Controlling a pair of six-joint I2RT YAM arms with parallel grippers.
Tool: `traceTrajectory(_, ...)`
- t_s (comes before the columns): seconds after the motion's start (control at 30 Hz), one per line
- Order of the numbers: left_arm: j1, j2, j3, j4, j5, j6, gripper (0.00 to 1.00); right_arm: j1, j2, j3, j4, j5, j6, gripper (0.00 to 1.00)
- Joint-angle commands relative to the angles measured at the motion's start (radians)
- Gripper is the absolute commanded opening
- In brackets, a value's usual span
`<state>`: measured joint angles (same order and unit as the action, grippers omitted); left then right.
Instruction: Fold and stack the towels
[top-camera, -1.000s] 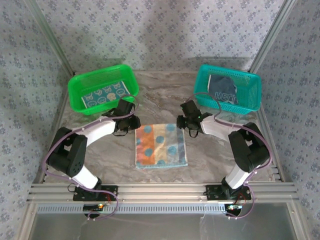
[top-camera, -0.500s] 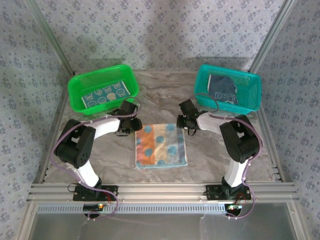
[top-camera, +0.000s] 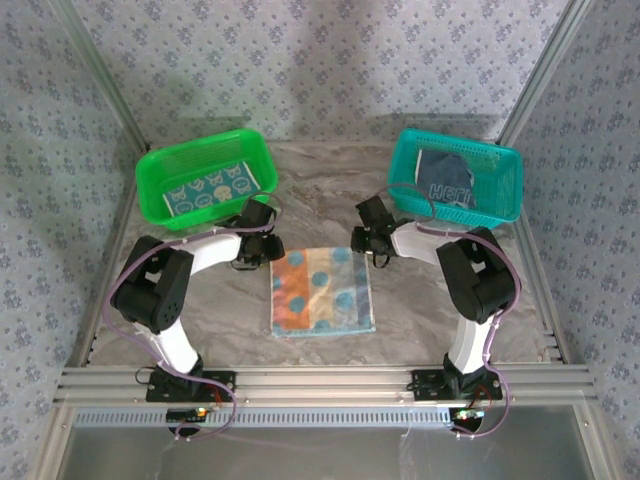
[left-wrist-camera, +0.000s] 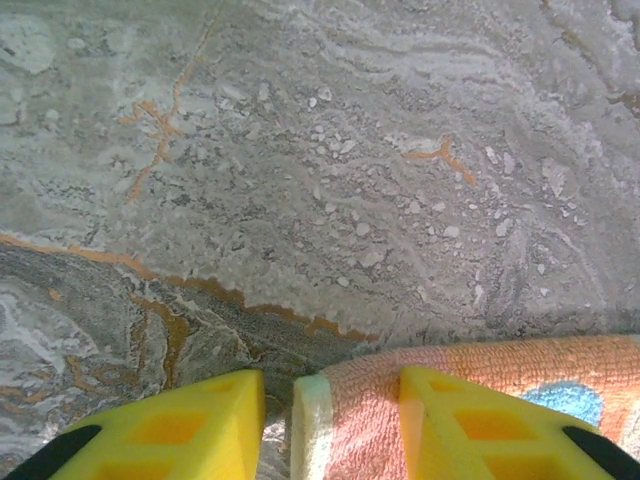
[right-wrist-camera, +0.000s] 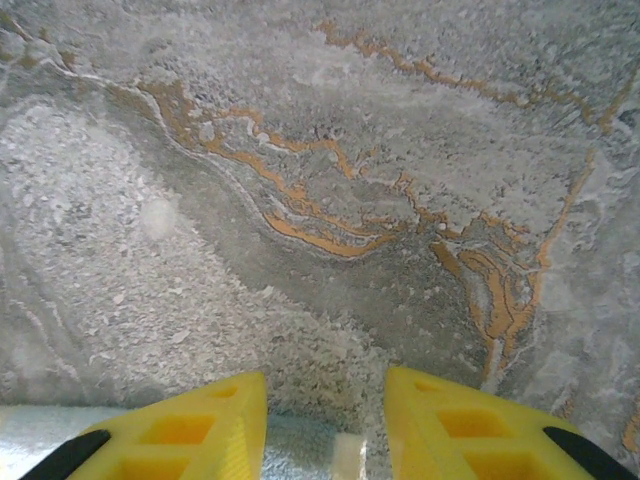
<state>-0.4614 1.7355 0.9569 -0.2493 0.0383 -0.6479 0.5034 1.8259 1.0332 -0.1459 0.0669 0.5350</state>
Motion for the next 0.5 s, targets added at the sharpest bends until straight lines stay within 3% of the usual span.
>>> traceTrajectory(0.0, 0.005, 0.047, 0.026, 0.047, 0.016, -0.004, 0.37, -0.002, 0.037, 0.016, -0.008, 0.005, 0.025, 0.38)
traceTrajectory(0.27, -0.001, 0.061, 0.022, 0.067, 0.046, -0.015, 0.28, 0.015, 0.039, -0.008, -0.010, 0.011, 0.051, 0.33)
traceTrajectory(0.47, -0.017, 0.073, 0.029, 0.064, 0.042, -0.019, 0.28, 0.036, 0.027, -0.022, -0.008, 0.019, 0.082, 0.29)
